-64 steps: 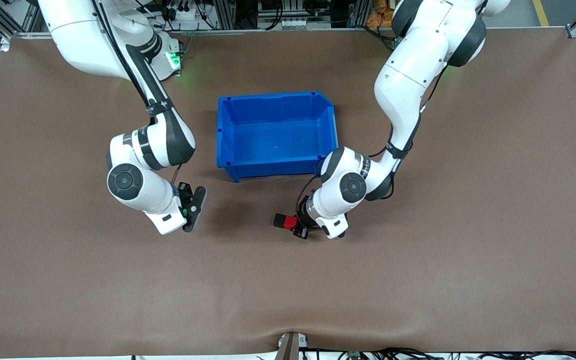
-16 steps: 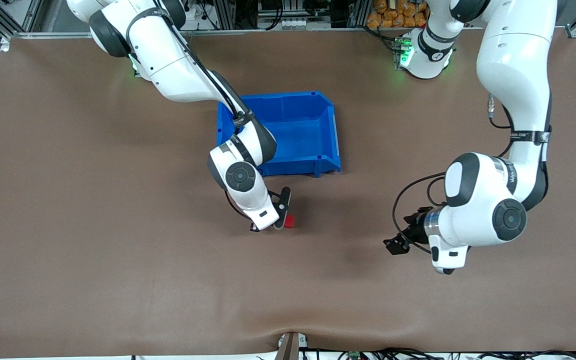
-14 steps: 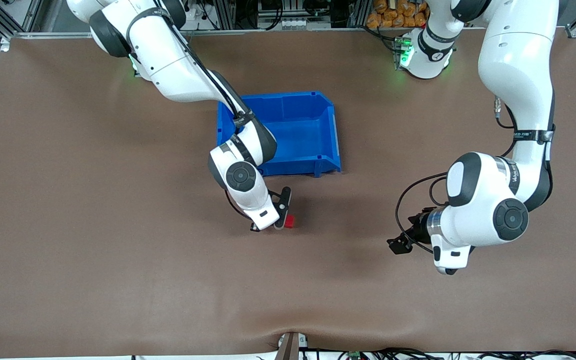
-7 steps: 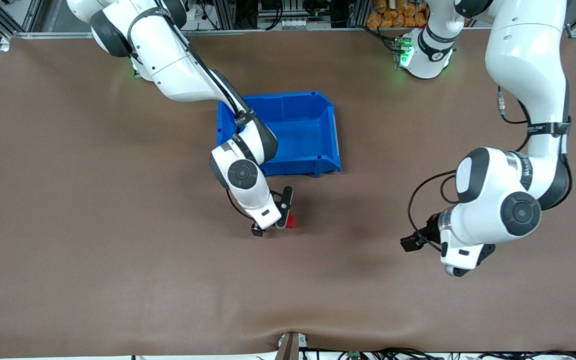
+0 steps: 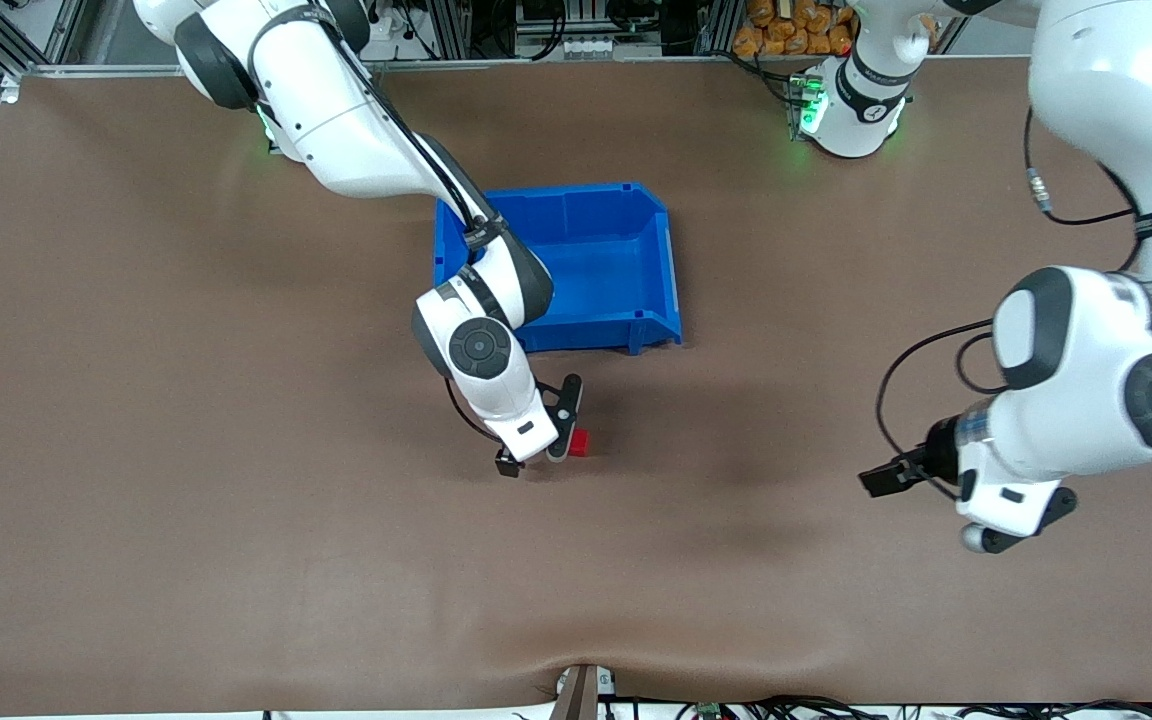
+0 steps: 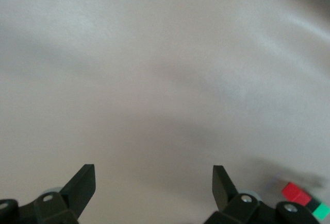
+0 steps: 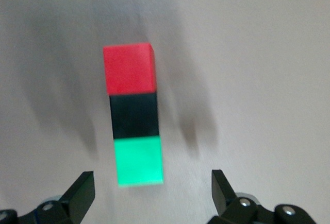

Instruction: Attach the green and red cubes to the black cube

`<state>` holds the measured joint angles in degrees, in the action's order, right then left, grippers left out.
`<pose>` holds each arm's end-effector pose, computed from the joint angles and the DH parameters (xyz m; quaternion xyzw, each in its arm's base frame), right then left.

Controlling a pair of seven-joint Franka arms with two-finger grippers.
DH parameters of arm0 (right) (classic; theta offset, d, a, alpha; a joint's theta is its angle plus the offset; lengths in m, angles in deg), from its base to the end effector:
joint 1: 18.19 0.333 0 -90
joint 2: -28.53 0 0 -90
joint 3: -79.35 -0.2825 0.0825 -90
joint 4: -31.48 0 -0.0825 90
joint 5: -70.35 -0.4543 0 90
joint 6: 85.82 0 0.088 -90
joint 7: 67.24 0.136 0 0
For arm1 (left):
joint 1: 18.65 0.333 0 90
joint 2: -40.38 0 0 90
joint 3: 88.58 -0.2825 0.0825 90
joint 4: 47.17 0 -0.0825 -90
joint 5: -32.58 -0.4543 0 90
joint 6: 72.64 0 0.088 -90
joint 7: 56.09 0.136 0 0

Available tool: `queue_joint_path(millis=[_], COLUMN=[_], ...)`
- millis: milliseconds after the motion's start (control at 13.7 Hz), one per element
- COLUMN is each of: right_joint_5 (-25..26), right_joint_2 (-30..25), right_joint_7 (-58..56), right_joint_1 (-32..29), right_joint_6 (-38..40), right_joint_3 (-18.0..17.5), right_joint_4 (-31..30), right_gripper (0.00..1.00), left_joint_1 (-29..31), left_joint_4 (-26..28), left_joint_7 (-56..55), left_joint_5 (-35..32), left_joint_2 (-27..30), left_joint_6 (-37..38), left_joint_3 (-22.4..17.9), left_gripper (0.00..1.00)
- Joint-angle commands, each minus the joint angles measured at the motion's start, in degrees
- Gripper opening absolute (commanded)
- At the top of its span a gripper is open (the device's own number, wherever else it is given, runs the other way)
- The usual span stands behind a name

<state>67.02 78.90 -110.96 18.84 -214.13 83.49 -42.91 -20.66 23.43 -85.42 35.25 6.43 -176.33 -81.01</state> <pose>0.6542 0.4376 0.1293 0.7864 0.6169 0.0316 0.0070 0.7639 -0.1152 0.3533 0.9805 0.1875 -0.0245 0.0544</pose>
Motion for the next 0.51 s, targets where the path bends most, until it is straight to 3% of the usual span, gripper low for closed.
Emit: queue_joint_path(millis=[0, 439], right_joint_5=[0.7, -0.3], right_joint_2=[-4.7, -12.6], right_joint_7=[4.8, 17.0], right_joint_1=[-0.3, -8.4], right_joint_6=[5.5, 15.6], right_joint_3=[0.5, 0.7], right_joint_4=[-1.1, -1.2], right_gripper=[1.00, 1.00], left_joint_1=[0.9, 0.7], left_joint_4=[1.4, 1.6], left_joint_7=[6.3, 16.2], left_joint_5=[-1.5, -6.3], left_joint_2=[5.5, 14.8], left_joint_6=[4.6, 15.3], left_joint_3=[0.4, -1.1], left_gripper=[1.00, 1.00])
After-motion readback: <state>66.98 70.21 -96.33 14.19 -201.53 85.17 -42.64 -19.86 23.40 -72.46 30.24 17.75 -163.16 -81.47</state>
